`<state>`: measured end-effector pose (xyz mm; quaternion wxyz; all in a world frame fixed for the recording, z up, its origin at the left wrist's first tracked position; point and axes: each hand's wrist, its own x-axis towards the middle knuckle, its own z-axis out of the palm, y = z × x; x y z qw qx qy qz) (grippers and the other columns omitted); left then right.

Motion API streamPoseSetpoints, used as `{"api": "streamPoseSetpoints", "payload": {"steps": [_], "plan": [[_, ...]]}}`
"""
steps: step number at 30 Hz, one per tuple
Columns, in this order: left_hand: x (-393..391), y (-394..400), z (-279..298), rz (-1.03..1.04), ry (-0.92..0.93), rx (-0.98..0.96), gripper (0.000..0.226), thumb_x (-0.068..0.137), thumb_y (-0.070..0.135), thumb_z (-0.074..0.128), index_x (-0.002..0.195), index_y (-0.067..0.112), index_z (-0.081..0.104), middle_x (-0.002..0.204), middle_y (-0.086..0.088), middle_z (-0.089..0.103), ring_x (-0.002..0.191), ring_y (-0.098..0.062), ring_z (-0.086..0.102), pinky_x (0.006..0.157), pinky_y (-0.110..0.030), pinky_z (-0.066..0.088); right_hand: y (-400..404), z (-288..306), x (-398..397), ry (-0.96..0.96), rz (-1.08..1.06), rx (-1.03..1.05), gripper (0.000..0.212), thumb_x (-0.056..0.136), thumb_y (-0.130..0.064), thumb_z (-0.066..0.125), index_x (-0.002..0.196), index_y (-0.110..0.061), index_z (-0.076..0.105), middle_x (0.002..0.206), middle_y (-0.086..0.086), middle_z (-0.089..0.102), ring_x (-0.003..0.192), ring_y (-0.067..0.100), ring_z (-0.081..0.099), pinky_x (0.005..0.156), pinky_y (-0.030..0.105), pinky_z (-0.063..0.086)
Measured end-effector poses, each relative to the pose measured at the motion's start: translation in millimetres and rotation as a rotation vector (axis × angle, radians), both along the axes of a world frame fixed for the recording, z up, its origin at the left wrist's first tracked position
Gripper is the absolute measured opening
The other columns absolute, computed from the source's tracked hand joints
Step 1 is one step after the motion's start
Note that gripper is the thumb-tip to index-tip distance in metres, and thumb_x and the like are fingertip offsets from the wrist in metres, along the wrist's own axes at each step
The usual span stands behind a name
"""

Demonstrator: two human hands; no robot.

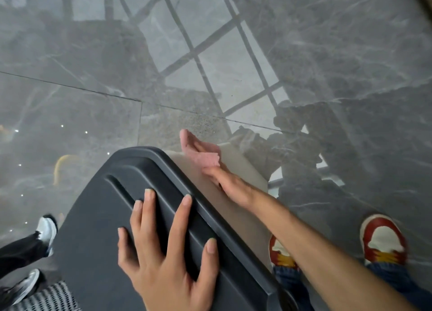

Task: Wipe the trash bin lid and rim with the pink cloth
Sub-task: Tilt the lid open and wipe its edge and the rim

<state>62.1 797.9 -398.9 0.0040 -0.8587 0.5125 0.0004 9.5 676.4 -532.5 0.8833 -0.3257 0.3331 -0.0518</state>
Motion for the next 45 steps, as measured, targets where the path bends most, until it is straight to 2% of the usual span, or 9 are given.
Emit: {"api": "streamPoseSetpoints", "payload": {"steps": [4, 9, 19, 27, 32, 35, 39, 41, 45], "plan": [[0.8, -1.3, -1.3, 0.003, -0.005, 0.001, 0.059, 0.092, 0.063, 0.035, 0.139, 0.032, 0.052, 0.16, -0.014, 0.039, 0.15, -0.026, 0.034, 0.117, -0.062, 0.025, -0.8, -55.2, 8.7, 0.119, -0.02, -0.004, 0.05, 0.113, -0.025, 0.027, 0.162, -0.02, 0.023, 0.17, -0.009, 0.02, 0.149, -0.002, 0.028, 0.118, 0.014, 0.031], [1.0, -0.3, -0.5, 0.01, 0.011, -0.011, 0.057, 0.092, 0.06, 0.039, 0.139, 0.031, 0.053, 0.16, -0.014, 0.039, 0.151, -0.026, 0.034, 0.117, -0.063, 0.024, 38.8, -78.8, -45.1, 0.415, 0.114, 0.086, 0.051, 0.107, -0.036, 0.036, 0.157, -0.023, 0.033, 0.157, 0.004, 0.043, 0.142, 0.018, 0.041, 0.12, 0.036, 0.033], [0.1, 0.4, 0.7, 0.0, -0.001, -0.013, 0.057, 0.091, 0.057, 0.041, 0.14, 0.029, 0.054, 0.161, -0.013, 0.037, 0.15, -0.028, 0.035, 0.117, -0.061, 0.024, 65.4, 45.9, -112.3, -0.123, 0.115, 0.258, 0.064, 0.098, -0.036, 0.041, 0.161, -0.026, 0.03, 0.167, -0.017, 0.03, 0.155, 0.001, 0.023, 0.124, 0.02, 0.024], [-2.5, 0.6, -0.6, -0.008, -0.011, -0.02, 0.058, 0.086, 0.053, 0.046, 0.138, 0.029, 0.054, 0.161, -0.013, 0.038, 0.148, -0.03, 0.037, 0.118, -0.062, 0.025, 38.1, -40.8, -44.7, 0.053, 0.056, 0.028, 0.042, 0.111, -0.031, 0.03, 0.151, -0.044, 0.023, 0.16, -0.018, 0.028, 0.14, -0.009, 0.032, 0.093, -0.009, 0.031], [-3.1, 1.4, -1.6, 0.005, -0.024, -0.024, 0.058, 0.085, 0.05, 0.048, 0.134, 0.023, 0.061, 0.159, -0.015, 0.04, 0.147, -0.031, 0.038, 0.118, -0.06, 0.024, 53.1, -80.5, -67.2, 0.275, 0.161, -0.109, 0.051, 0.113, -0.033, 0.013, 0.163, -0.033, 0.011, 0.173, -0.007, 0.013, 0.157, 0.008, 0.014, 0.124, 0.029, 0.018], [-1.3, 1.6, -1.7, 0.003, -0.019, -0.02, 0.059, 0.084, 0.051, 0.049, 0.137, 0.027, 0.058, 0.161, -0.012, 0.038, 0.149, -0.028, 0.036, 0.119, -0.06, 0.024, 61.4, -69.8, -86.3, 0.418, 0.212, -0.271, 0.049, 0.112, -0.028, 0.014, 0.159, -0.033, 0.025, 0.16, 0.009, 0.038, 0.152, 0.024, 0.032, 0.128, 0.046, 0.019], [-0.8, 2.2, -2.4, 0.0, -0.031, -0.03, 0.059, 0.087, 0.054, 0.046, 0.141, 0.031, 0.053, 0.163, -0.009, 0.036, 0.15, -0.026, 0.036, 0.117, -0.061, 0.026, 60.3, -13.3, -91.9, 0.296, 0.133, -0.321, 0.048, 0.109, -0.04, 0.023, 0.141, -0.076, 0.022, 0.151, -0.04, 0.037, 0.134, -0.033, 0.023, 0.115, 0.002, 0.023], [0.3, 2.4, -3.6, -0.005, -0.027, -0.031, 0.059, 0.088, 0.055, 0.045, 0.142, 0.032, 0.052, 0.163, -0.009, 0.036, 0.15, -0.025, 0.035, 0.116, -0.06, 0.026, 52.2, 22.7, -90.8, 0.16, 0.081, -0.184, 0.049, 0.104, -0.032, 0.038, 0.13, -0.073, 0.045, 0.134, -0.046, 0.053, 0.123, -0.037, 0.035, 0.097, -0.009, 0.03], [0.2, 4.4, -2.6, -0.002, -0.01, -0.044, 0.059, 0.087, 0.053, 0.047, 0.141, 0.031, 0.052, 0.163, -0.009, 0.037, 0.15, -0.025, 0.035, 0.117, -0.058, 0.024, 32.6, 48.0, -63.1, -0.121, 0.065, -0.197, 0.049, 0.111, -0.019, 0.031, 0.158, -0.03, 0.034, 0.167, -0.017, 0.029, 0.154, -0.005, 0.02, 0.125, 0.018, 0.013]]}}
